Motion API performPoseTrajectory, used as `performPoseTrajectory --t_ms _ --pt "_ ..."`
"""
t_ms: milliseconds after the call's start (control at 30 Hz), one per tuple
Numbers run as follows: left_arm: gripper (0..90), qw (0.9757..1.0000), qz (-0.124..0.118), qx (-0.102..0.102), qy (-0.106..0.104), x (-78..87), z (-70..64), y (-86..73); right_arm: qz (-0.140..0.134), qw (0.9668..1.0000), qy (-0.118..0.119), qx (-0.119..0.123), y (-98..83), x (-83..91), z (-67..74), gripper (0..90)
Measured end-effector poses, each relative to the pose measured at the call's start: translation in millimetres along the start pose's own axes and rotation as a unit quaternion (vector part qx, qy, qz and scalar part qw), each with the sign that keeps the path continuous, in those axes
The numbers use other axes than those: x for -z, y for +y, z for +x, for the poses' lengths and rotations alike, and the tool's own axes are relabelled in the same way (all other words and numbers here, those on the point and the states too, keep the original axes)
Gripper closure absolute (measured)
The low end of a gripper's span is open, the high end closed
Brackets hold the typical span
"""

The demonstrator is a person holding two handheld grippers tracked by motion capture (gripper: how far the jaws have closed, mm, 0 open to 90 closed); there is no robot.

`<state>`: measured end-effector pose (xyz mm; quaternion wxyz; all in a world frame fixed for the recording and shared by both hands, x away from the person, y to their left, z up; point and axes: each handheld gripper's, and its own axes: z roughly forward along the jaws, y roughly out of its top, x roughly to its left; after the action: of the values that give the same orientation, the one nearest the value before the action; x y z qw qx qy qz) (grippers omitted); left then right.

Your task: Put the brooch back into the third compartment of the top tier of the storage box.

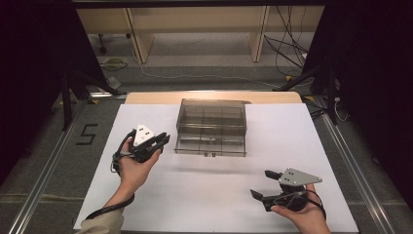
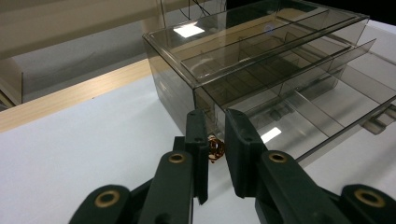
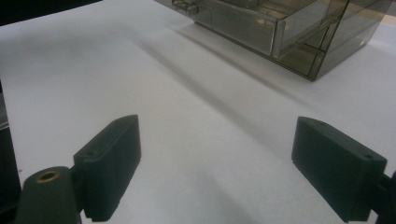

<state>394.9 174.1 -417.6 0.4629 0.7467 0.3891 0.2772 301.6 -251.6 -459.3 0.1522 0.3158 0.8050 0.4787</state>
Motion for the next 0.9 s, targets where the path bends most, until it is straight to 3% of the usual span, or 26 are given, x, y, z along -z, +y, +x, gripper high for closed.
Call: performPoseTrajectory --t_ms 900 --pt "79.7 0.9997 -0.006 -0.009 -0.022 -2.0 -18.5 9.0 0.001 1.0 0.0 0.0 0.0 0.3 -0.1 16.3"
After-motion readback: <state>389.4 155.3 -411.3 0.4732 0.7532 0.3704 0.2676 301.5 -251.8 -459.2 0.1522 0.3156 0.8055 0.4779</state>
